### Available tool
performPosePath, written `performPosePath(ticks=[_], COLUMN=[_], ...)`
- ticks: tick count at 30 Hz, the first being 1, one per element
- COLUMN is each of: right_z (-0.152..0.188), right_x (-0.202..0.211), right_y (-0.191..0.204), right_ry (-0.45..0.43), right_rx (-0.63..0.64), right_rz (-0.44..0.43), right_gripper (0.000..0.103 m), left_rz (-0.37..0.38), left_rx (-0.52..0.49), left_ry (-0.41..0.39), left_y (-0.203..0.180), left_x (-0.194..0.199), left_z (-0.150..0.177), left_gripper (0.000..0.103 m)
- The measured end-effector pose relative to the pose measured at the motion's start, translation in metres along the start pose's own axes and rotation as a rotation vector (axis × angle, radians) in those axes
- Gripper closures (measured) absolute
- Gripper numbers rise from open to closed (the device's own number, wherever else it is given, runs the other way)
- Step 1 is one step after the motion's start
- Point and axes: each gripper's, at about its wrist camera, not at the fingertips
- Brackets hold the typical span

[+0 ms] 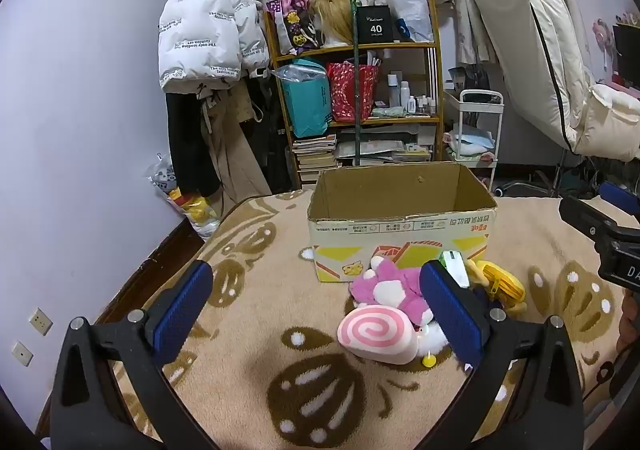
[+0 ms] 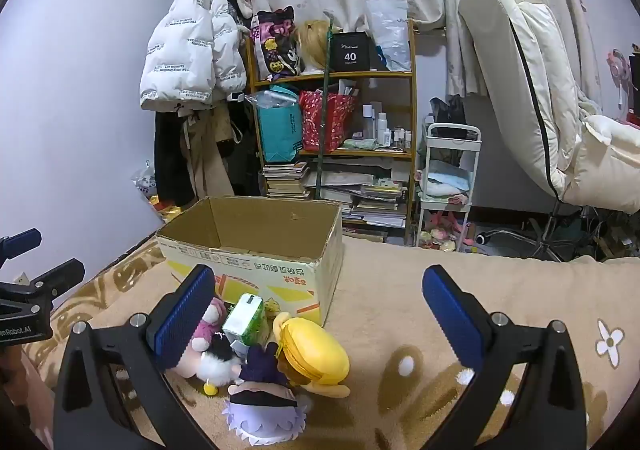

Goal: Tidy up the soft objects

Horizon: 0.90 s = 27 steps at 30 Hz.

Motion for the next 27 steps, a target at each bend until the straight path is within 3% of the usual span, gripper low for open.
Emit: performPosePath(ticks=[27], right_z=[0.0024], right_x=[0.004], right_y=[-0.0045], right_ry=[-0.005], right_rx=[0.005], right_rz=[-0.001], right_gripper=[0.0], left_rz=[0.001], left_rx=[-0.006], left_ry=[0.007], left_y=[0.0023], left_x=[-0.0016], left_z=[0.0046], left_gripper=[0.001])
Point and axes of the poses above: each gripper's, at about its wrist camera, not at the fingertips, and x roughly against the way its jaws point, y to its left, z to its underside, and after that the axes turned 1 degree about z, right-handed
